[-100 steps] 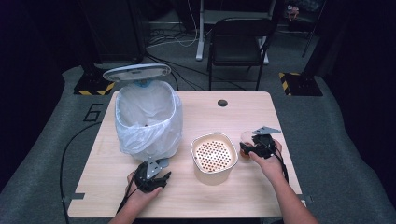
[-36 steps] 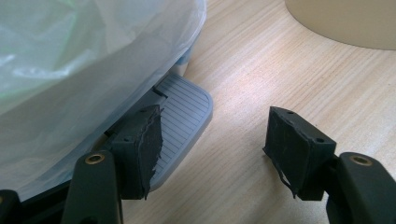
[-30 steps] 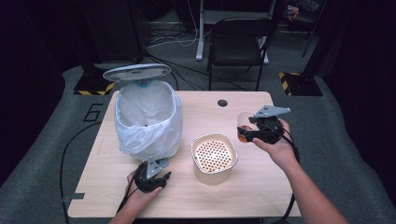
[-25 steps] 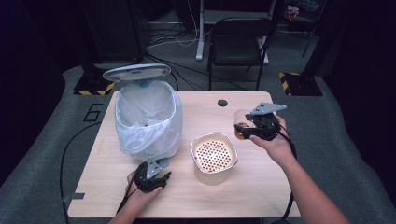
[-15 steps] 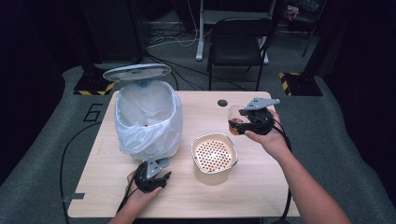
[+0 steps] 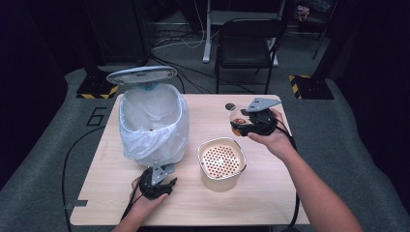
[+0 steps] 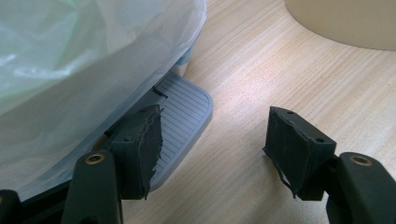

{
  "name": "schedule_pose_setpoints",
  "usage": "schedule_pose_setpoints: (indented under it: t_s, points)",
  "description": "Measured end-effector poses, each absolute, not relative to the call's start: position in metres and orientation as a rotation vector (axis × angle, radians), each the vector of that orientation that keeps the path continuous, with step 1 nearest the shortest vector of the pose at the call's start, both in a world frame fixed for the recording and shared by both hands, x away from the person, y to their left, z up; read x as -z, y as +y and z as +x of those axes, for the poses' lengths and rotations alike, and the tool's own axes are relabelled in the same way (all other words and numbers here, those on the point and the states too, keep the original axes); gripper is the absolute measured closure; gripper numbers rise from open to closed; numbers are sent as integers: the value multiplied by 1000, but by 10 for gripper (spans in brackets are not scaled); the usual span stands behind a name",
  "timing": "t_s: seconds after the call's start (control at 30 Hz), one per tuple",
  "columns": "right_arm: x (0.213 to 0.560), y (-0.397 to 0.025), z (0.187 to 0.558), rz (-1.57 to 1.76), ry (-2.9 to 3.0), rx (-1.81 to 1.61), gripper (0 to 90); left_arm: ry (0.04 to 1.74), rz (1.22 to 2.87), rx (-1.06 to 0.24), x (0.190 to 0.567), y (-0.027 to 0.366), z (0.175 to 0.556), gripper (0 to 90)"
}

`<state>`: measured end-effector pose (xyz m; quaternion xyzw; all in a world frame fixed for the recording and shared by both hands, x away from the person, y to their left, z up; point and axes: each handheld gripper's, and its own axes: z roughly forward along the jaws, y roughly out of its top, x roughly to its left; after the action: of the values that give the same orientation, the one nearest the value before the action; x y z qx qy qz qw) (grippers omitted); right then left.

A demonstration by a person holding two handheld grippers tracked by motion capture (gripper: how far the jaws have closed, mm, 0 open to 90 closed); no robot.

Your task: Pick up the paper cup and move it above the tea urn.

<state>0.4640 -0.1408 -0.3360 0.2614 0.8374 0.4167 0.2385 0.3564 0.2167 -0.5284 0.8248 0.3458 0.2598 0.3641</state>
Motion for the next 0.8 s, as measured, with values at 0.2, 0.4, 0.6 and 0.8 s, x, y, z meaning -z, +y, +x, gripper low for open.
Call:
schedule_pose_setpoints:
  t_s: [0.2,0.4,0.6,0.8]
  points:
    - [334,-134,462,630,2297,-1138,385,890,2121,-668,528,217,356,362]
    - [336,-129,461,555,2306,-1125,388,889,2122,-668,528,217,356,362]
    - [338,-125,460,456,2300,-1114,390,889,2122,-669,528,217,356,362]
    - [342,-122,458,373,2286,-1098,397,890,2122,-668,528,217,356,362]
